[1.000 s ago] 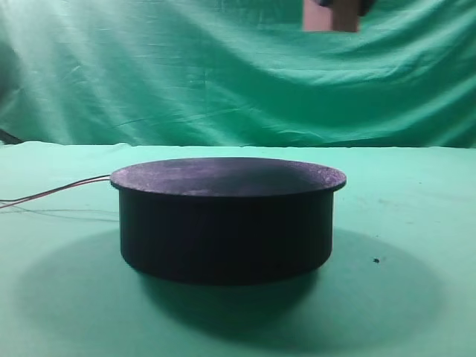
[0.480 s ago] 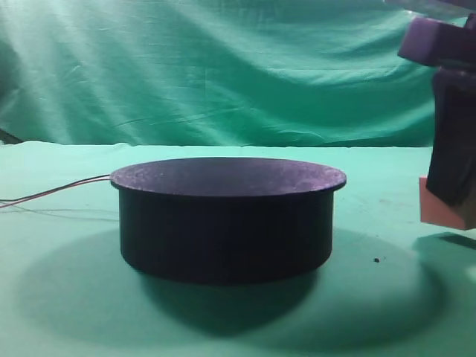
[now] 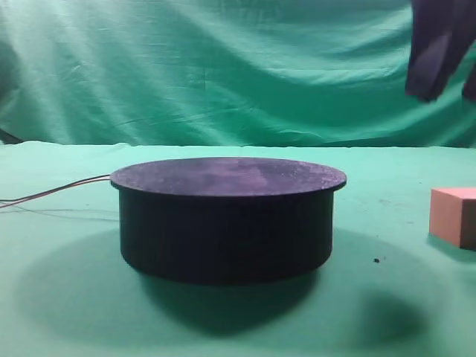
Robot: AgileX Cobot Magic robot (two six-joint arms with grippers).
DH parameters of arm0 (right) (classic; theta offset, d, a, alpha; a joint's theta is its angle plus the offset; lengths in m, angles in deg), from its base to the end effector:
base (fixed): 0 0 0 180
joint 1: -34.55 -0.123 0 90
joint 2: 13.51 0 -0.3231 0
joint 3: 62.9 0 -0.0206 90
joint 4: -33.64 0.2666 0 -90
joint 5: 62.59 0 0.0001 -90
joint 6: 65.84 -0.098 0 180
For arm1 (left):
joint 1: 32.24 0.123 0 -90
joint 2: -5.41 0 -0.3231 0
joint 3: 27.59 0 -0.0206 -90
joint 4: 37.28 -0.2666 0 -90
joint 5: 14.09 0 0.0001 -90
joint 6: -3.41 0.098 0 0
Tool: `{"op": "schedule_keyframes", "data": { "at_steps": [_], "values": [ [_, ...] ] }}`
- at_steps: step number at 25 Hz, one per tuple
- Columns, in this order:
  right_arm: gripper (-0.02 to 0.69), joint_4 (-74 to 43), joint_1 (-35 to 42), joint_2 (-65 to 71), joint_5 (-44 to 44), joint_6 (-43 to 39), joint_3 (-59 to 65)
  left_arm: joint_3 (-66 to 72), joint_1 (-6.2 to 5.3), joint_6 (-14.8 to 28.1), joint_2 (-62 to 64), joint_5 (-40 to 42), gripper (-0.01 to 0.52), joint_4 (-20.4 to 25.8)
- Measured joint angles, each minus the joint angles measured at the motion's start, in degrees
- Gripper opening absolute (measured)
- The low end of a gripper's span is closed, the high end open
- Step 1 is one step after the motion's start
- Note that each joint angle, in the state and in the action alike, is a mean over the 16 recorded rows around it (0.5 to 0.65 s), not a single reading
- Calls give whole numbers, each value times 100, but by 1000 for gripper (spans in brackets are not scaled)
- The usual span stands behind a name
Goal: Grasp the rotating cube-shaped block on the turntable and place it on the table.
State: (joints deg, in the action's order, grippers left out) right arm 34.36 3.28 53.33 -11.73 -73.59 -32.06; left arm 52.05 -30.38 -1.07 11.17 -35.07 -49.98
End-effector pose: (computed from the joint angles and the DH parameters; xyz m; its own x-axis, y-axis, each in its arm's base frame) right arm 0.1627 0.0999 0.3212 -0.7963 -0.3166 -0.5154 -0.4140 0.9065 0.0827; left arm 0.0363 0.0089 0.1705 -0.2856 0.1192 -0.9509 -0.0718 0.9868 0.1453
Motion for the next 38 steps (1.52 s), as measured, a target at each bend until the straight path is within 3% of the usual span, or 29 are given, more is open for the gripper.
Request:
{"op": "schedule_keyframes", "data": {
  "at_steps": [5,23,30,38],
  "values": [
    [0,-10,0,-944,293,-2,205,0,0,0,0,0,0,0],
    [0,39,34,-2413,-254,558,870,0,0,0,0,0,0,0],
    [0,-115,482,-2850,-1179,944,1574,0,0,0,0,0,0,0],
    [0,-185,1510,-4172,-2690,1068,3302,0,0,0,0,0,0,0]
  ]
}}
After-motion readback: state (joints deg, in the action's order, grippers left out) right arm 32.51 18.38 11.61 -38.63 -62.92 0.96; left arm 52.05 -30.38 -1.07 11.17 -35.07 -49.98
